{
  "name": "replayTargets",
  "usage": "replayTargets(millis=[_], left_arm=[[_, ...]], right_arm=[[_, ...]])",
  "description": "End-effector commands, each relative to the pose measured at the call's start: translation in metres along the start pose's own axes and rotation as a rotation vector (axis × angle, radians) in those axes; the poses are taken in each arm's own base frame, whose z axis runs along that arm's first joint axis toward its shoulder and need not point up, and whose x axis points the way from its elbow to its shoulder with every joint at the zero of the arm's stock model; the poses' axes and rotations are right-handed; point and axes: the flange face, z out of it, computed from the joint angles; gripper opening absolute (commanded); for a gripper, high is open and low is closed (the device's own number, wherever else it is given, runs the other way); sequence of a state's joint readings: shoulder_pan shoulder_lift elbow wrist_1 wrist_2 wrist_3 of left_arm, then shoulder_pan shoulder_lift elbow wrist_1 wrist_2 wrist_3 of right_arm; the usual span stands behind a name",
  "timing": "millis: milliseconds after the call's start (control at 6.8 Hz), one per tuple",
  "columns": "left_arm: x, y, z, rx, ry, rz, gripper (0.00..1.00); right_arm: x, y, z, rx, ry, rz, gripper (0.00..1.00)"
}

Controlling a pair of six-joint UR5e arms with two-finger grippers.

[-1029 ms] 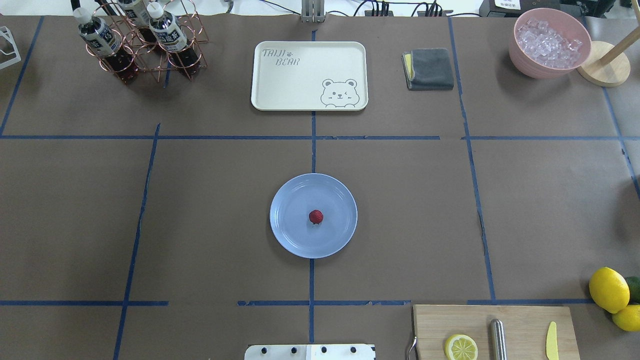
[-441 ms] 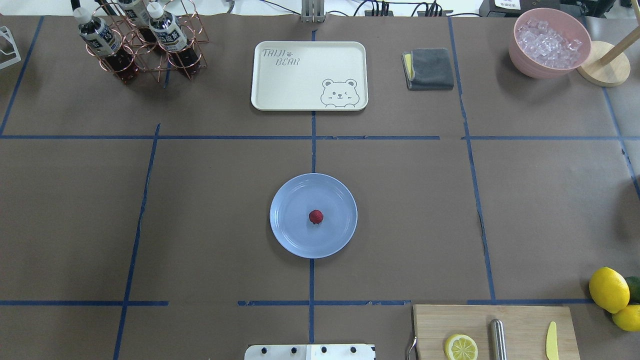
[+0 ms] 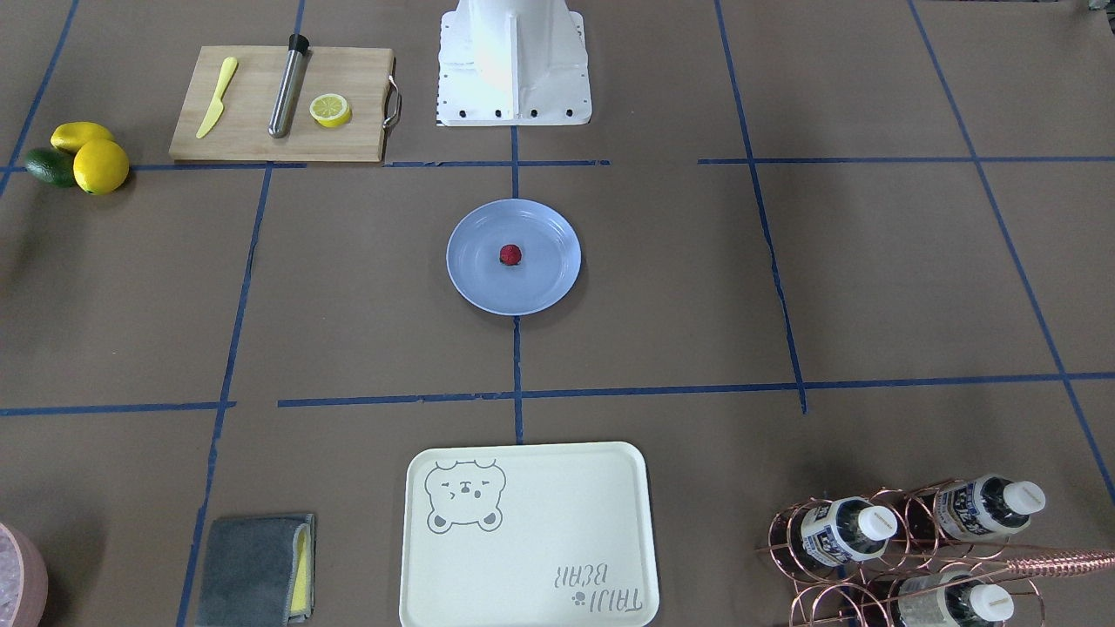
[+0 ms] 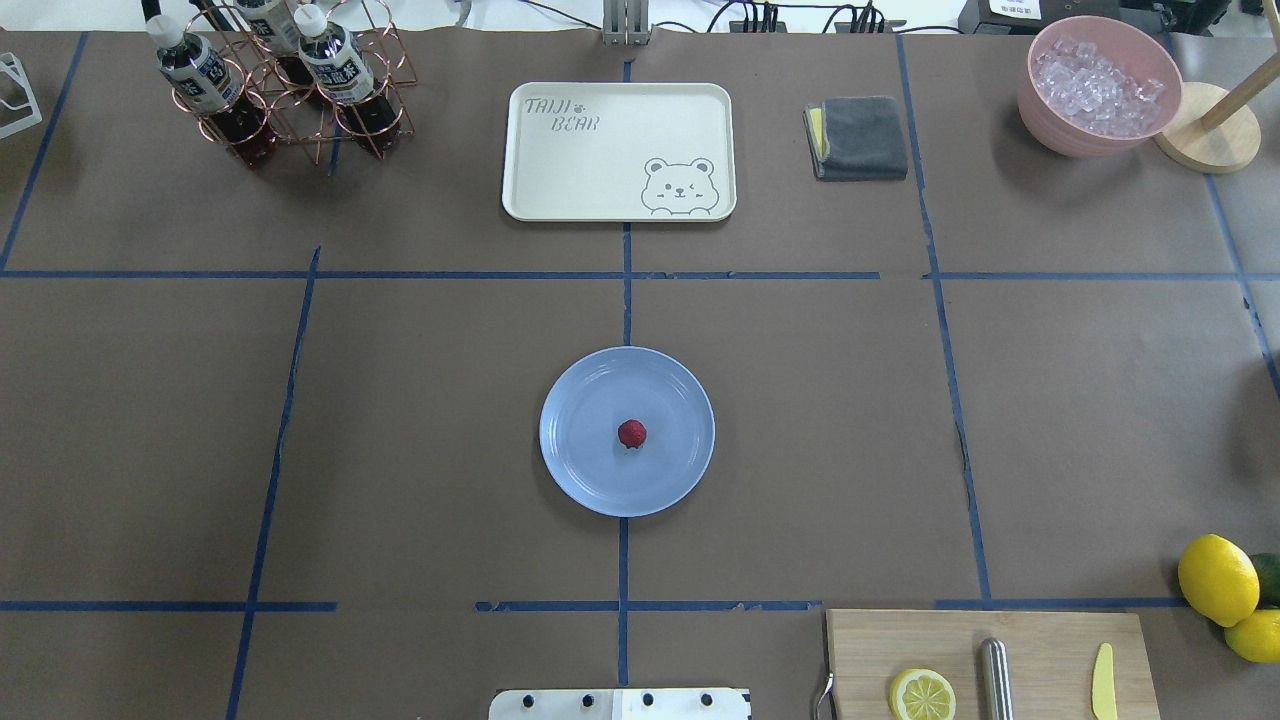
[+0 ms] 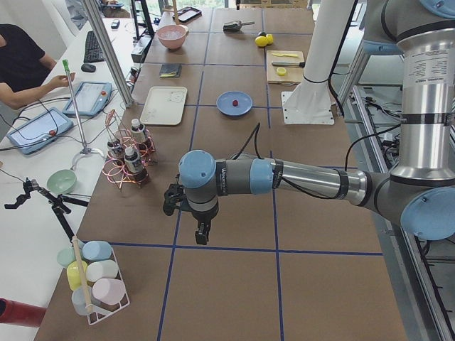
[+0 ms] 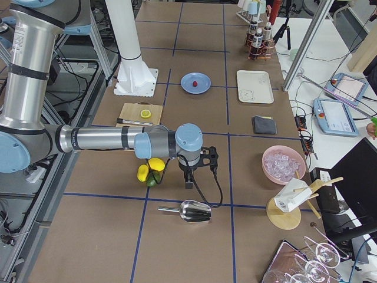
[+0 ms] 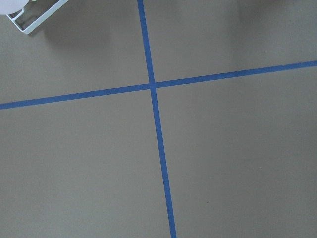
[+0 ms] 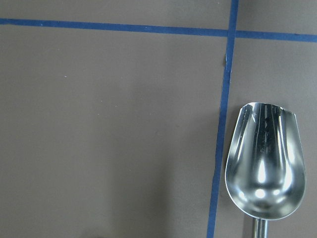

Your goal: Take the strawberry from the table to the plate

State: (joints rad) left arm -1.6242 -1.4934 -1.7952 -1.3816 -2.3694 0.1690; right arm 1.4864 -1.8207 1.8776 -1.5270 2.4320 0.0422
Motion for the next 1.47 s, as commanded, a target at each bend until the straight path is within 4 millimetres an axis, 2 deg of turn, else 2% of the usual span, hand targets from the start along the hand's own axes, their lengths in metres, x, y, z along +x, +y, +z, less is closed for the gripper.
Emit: replayTargets(millis=[0,441,588,735,1029,1324], left_arm=[[0.002,0.032,0.001,-0.001,-0.008,-0.005,1.0],[0.003,0.031,0.002,0.001,-0.001,0.002,1.0],[0.007,0.027,-0.003,0.011,-0.01,0.02,1.0],[0.001,0.024,0.003,0.04,-0.019,0.055,1.0],[-0.03,0.032,0.036,0.005,-0.007,0.009,1.0],[-0.031,0.033,0.035,0.004,-0.008,0.008,1.0]], right_arm=[[-0.001,-0.01,-0.003,0.011,0.029,-0.016,1.0],[0.002,-0.004,-0.002,0.006,0.031,-0.013,1.0],[0.001,-0.004,-0.002,0.007,0.028,-0.014,1.0],[0.001,-0.007,-0.002,0.009,0.031,-0.015,1.0],[0.002,-0.005,-0.001,0.004,0.031,-0.011,1.0],[0.0,-0.006,-0.002,0.006,0.027,-0.003,1.0]])
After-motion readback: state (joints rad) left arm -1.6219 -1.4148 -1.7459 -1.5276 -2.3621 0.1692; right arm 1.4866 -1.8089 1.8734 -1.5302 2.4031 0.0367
